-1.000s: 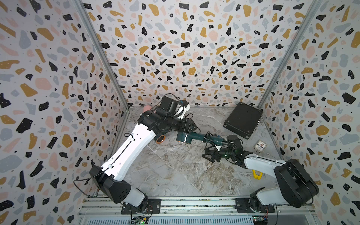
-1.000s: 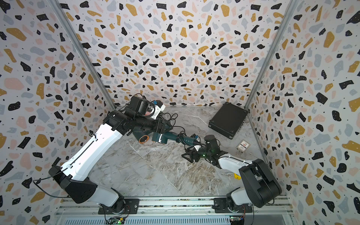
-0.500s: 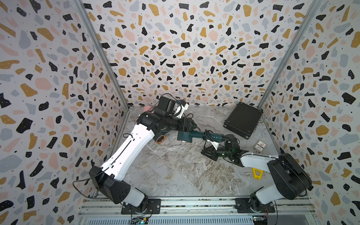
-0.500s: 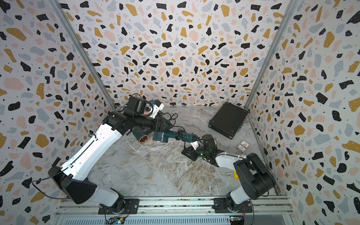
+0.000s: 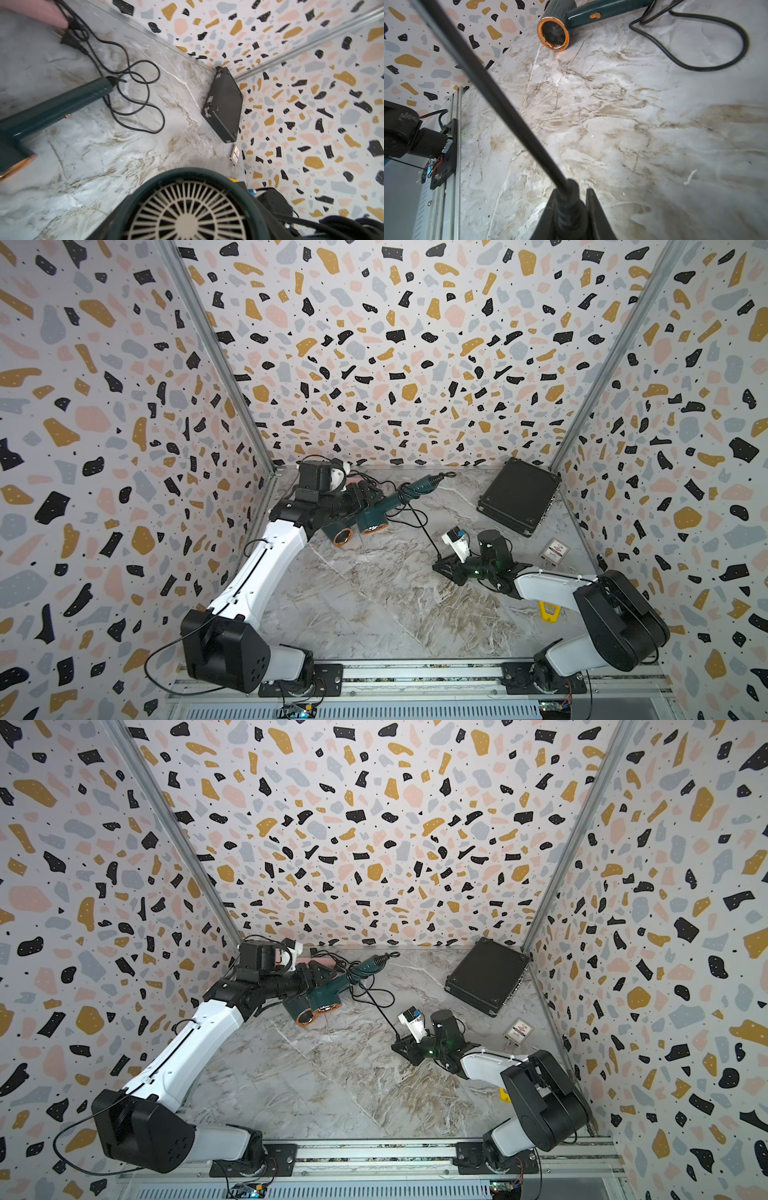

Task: Wrap the cord around the hair dryer
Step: Wrap the power cord around the hair dryer.

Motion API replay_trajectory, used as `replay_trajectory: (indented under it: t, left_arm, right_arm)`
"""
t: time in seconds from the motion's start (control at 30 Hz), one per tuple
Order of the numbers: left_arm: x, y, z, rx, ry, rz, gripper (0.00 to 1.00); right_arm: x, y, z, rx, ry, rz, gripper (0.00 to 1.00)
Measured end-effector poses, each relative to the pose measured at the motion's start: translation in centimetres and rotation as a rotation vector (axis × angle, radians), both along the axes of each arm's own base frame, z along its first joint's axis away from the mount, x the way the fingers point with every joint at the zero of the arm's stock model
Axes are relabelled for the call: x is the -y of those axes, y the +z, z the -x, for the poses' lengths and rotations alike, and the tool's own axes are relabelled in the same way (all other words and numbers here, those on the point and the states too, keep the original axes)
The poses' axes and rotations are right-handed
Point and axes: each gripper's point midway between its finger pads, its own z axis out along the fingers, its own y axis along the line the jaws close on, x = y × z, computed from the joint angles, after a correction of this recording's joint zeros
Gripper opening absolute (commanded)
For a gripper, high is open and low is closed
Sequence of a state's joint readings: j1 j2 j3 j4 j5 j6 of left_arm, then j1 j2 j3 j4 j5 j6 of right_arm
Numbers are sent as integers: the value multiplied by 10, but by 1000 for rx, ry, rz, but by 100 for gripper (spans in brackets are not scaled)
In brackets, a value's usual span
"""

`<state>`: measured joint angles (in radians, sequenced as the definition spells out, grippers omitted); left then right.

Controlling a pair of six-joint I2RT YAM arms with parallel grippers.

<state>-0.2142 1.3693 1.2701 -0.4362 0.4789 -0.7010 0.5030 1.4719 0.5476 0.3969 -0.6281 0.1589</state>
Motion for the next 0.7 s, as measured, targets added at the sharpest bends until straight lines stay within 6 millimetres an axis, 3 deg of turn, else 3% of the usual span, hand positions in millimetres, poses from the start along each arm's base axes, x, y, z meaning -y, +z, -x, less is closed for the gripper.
replay_trajectory:
  t: [0.23,0.37,0.5,0.7]
  left_arm:
    - [-43,-41,-14,-25,209,-180,0]
    - [-65,-64,-22,-39,291,-309,0]
    - [-78,-87,-32,-53,340,-436,0]
    - [-76,-111,-38,-49,353,-602,0]
  right_arm:
    - [11,-18,7,-59,-33,79,0]
    - [13,-15,17,-77,-18,145,0]
    - [4,4,30,-56,28,247,0]
    - [-15,56,55,47,114,289,0]
